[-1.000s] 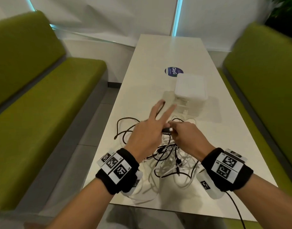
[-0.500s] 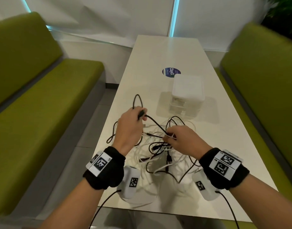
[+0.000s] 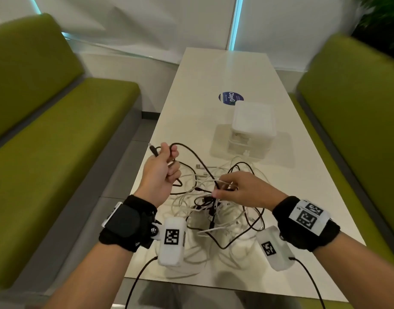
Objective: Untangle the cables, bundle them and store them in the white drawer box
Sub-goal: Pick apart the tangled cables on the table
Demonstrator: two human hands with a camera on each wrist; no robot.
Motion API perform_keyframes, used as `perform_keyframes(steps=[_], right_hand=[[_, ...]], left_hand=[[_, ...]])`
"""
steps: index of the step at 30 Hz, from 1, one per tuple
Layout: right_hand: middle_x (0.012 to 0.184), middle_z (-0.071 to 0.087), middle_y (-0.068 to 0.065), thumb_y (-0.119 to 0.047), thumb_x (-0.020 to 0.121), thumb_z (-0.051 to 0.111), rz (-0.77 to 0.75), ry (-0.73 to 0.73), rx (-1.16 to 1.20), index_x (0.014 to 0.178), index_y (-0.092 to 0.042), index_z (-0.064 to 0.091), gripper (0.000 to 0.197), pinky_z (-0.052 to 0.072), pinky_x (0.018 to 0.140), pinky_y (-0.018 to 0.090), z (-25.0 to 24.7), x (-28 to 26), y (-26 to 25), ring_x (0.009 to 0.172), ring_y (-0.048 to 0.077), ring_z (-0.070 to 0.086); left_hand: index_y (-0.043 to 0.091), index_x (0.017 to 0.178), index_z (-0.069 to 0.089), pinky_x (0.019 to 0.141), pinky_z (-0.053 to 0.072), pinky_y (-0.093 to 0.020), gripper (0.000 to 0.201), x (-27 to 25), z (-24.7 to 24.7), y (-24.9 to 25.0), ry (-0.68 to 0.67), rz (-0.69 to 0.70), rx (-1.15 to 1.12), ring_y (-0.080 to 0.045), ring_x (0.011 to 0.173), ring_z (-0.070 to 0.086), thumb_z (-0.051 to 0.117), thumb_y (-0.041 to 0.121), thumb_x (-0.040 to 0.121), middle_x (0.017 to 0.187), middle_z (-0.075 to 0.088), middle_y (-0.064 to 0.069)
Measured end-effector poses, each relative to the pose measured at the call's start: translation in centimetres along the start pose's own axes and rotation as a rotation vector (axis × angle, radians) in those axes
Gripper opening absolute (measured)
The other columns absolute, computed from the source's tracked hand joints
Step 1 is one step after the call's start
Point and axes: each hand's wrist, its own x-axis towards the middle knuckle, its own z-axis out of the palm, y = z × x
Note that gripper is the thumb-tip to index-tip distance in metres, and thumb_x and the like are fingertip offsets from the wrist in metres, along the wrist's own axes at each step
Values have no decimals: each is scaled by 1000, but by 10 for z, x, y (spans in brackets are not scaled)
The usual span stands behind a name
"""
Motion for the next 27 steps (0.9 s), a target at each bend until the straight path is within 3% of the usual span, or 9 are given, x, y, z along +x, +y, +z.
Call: perform_keyframes(steps=[3, 5, 8, 10, 15, 17, 19, 22, 27], right_hand=[[70, 65, -21, -62, 96, 38, 107, 79, 186, 74, -26, 72, 54, 41, 72, 20, 4, 0, -2, 74, -9, 61], [62, 62, -30, -54, 96, 47, 90, 76, 166, 76, -26, 75, 45, 37, 67, 15, 4, 1, -2, 65, -15, 57], [73, 70, -19, -45, 93, 61, 53, 42, 179, 82, -23, 78, 30, 44, 68, 19, 2, 2, -1, 69, -2, 61], [86, 74, -11, -44, 90, 66, 74, 137, 226, 81, -24, 78, 26, 46, 75, 24, -1, 1, -1, 79, 3, 64], [85, 60, -14, -36, 88, 66, 3, 455, -75, 80, -30, 68, 11, 41, 81, 34, -1, 7, -7, 88, 13, 52], [83, 57, -14, -32, 89, 66, -25, 479, -69, 80, -27, 65, 10, 37, 74, 29, -3, 9, -16, 83, 11, 51], [80, 62, -10, -28, 90, 66, -15, 484, 9, 82, -22, 66, 11, 38, 65, 27, -5, 10, -22, 75, 10, 57], [82, 68, -3, -24, 92, 65, 9, 450, 84, 87, -15, 63, 10, 52, 67, 36, -7, 10, -24, 76, 17, 64], [76, 61, 1, -17, 87, 66, -12, 417, 38, 86, -15, 47, 19, 46, 62, 39, -5, 3, -28, 71, 23, 57]], left_hand=[[12, 92, 58, 40, 18, -19, 33, -6, 10, 3, -77, 9, 31, -6, 43, 22, 39, 37, 104, 70, 54, 7], [12, 93, 59, 41, 18, -19, 33, -9, 16, 5, -126, -4, 29, -6, 43, 22, 40, 37, 104, 72, 56, 7], [11, 97, 62, 40, 19, -18, 32, -12, 20, 9, -144, 19, 68, -6, 44, 23, 42, 36, 103, 79, 60, 5], [10, 108, 61, 39, 22, -17, 32, -14, 20, 10, -99, 58, 105, -7, 44, 24, 42, 35, 104, 90, 68, 2], [27, 140, 31, 42, 38, -23, 39, -33, 28, -4, -139, 252, 460, -15, 44, 48, 34, 42, 104, 124, 66, 9], [34, 149, 13, 46, 49, -27, 50, -36, 37, -9, -192, 306, 588, -17, 55, 63, 34, 39, 104, 136, 54, 13], [37, 153, -8, 68, 60, -38, 67, -32, 42, -14, -248, 345, 749, -16, 87, 72, 37, 40, 103, 150, 40, 14], [35, 151, -20, 96, 52, -48, 76, -24, 45, -20, -334, 327, 1032, -18, 126, 55, 39, 41, 102, 160, 25, 12], [25, 155, 4, 80, 52, -43, 72, -19, 40, -24, -266, 492, 1439, -27, 97, 62, 48, 13, 99, 136, 45, 2]])
